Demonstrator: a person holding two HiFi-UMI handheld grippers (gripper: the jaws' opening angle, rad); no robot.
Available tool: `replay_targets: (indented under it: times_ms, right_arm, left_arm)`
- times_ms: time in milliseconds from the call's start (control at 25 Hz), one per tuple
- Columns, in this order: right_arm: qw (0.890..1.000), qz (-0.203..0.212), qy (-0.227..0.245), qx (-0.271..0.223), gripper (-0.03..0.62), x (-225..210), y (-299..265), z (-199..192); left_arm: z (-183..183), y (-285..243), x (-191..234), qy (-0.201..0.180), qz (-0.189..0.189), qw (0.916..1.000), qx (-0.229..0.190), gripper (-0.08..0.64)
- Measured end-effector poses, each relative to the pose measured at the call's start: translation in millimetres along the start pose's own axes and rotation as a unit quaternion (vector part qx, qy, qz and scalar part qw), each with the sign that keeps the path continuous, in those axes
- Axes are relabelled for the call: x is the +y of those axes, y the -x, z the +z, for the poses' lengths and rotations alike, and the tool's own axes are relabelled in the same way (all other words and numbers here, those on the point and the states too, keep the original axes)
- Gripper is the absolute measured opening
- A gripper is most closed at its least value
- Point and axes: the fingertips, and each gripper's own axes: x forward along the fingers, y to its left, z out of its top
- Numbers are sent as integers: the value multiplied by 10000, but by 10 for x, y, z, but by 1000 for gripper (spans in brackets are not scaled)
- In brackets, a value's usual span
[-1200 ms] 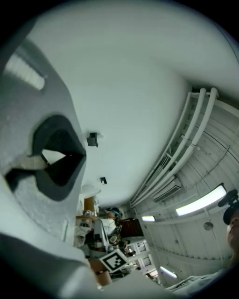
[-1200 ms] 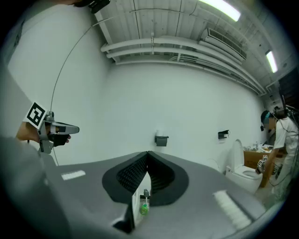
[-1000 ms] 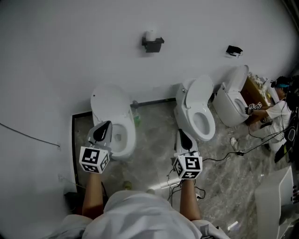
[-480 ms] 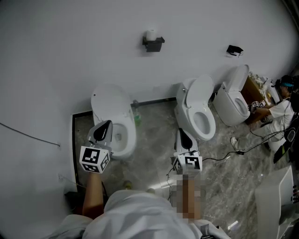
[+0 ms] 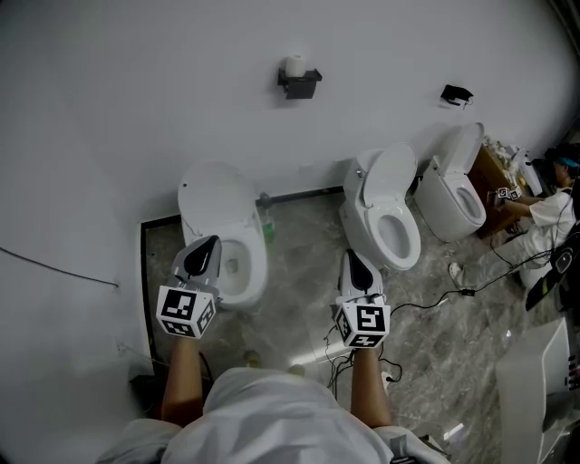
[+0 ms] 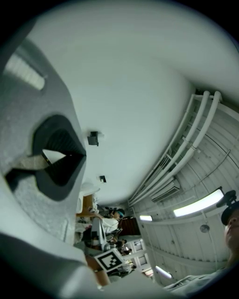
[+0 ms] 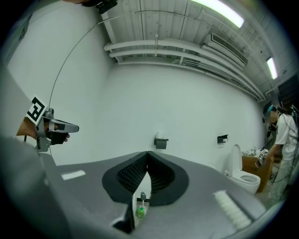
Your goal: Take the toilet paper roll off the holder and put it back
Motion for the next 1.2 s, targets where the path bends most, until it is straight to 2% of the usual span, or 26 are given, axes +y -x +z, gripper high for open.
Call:
replay_targets:
  times_ms: [600, 960, 1200]
  right_arm:
    - [9995, -161, 282, 64, 2, 498, -271, -67]
    - [9991, -271, 309, 99, 2, 490, -428, -151]
    - [9995, -168, 251, 71, 2, 357, -653, -220]
  left_arm:
    - [-125, -45, 451, 28, -471, 9989, 6, 0]
    - [-259, -154, 562, 39, -564, 9984, 50, 0]
    - [-320, -420, 574, 13, -566, 9983, 95, 0]
